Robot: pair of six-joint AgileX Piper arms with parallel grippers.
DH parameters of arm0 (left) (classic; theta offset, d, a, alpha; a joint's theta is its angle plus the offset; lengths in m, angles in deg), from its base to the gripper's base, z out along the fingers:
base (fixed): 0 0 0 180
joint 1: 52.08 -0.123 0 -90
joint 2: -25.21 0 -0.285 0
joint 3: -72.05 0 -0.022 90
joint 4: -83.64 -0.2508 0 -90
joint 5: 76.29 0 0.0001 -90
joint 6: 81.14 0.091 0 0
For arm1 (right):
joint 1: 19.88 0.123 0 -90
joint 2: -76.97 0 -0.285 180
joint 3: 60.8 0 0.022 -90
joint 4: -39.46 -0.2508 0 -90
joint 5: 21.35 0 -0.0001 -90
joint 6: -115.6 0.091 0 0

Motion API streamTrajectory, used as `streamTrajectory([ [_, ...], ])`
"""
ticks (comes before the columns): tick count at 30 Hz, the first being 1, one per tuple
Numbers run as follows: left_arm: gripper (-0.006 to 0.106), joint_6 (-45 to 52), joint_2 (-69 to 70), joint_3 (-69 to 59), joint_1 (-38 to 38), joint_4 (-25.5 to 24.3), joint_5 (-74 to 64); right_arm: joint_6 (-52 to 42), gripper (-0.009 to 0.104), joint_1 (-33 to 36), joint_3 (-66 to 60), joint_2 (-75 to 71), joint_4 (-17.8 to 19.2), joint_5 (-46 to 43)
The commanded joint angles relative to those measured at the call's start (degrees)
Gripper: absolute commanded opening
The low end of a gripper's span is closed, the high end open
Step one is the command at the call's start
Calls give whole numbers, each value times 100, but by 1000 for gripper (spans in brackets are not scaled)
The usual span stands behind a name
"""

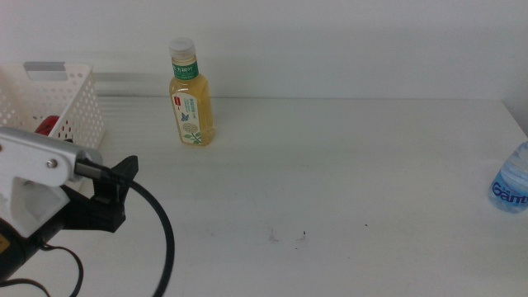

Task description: Use arms to grab the bottles and put them into the dustbin to the left of the table.

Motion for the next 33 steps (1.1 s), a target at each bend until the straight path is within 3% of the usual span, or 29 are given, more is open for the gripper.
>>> streamTrajectory([
  [1,94,-87,30,-11,22,-220,151,-39,93,-37,-18,-27,20,-33],
  [15,94,-489,-159,-87,22,-490,503,-39,93,-37,-18,-27,20,-33],
  [33,94,-1038,-2757,-97,8,-330,3462,-39,93,-37,-18,-27,20,-33],
])
